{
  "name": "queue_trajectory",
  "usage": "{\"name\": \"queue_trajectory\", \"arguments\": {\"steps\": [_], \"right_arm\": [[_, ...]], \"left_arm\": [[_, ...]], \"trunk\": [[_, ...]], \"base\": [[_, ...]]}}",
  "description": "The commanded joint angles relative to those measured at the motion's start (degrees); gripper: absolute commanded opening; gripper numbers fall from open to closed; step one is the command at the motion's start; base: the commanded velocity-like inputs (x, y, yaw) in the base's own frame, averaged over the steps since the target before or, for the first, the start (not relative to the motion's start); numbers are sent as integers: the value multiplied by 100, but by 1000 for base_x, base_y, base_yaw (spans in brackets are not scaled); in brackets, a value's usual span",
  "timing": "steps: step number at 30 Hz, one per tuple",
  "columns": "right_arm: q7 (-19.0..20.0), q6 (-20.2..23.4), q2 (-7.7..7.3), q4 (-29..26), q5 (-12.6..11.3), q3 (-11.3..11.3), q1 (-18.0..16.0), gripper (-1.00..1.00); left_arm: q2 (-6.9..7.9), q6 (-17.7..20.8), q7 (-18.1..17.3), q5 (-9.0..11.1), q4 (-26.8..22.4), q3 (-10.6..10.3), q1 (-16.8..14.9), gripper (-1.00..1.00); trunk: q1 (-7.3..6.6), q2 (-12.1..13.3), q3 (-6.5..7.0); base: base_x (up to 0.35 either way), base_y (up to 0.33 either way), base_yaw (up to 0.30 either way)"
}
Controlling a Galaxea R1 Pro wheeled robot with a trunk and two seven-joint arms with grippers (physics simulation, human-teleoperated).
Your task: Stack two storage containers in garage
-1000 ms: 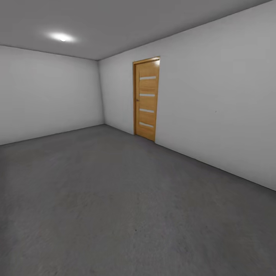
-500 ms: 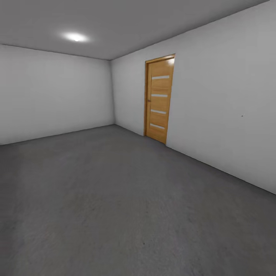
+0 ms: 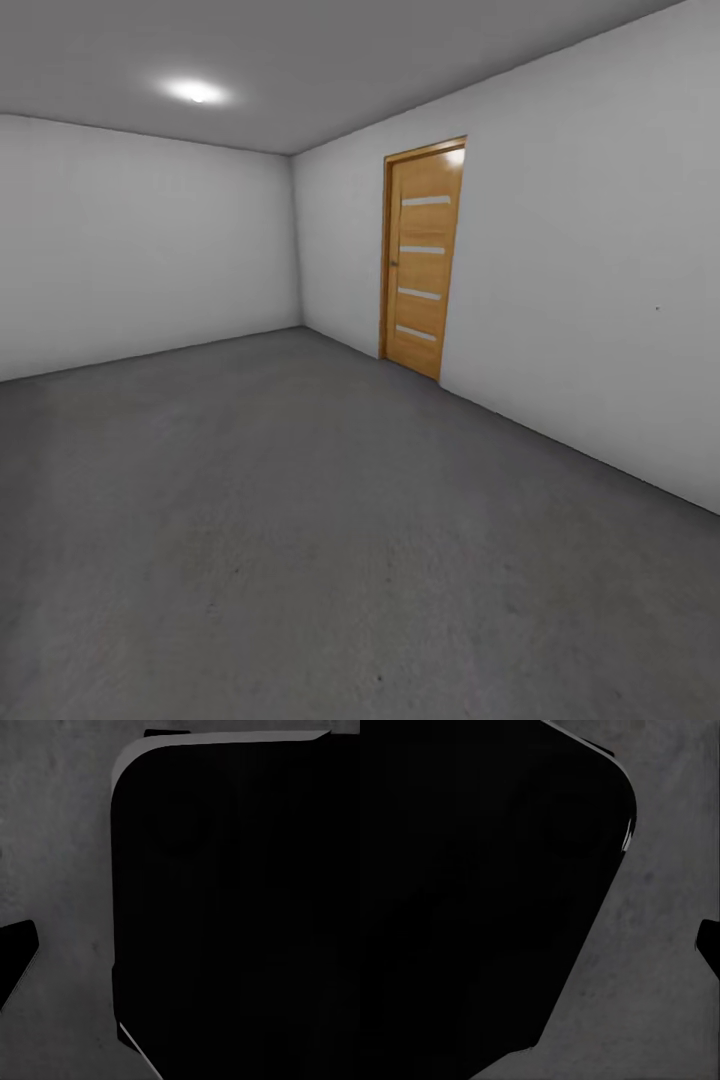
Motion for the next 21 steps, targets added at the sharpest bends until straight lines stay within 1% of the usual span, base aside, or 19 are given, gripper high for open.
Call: {"name": "queue_trajectory", "arguments": {"steps": [1,19,21], "right_arm": [[2,-16,-1,-2,-60,49,-1,100],[2,-115,5,-2,-60,49,-1,100],[2,-118,5,-2,-62,49,-1,100]], "left_arm": [[0,-12,1,14,-1,3,-1,100],[5,-12,1,17,-1,6,-1,100],[7,-12,1,15,-1,6,-1,100]], "trunk": [[3,-2,-5],[3,-2,-5],[3,-2,-5]], "base": [[322,0,0],[322,0,0],[322,0,88]]}}
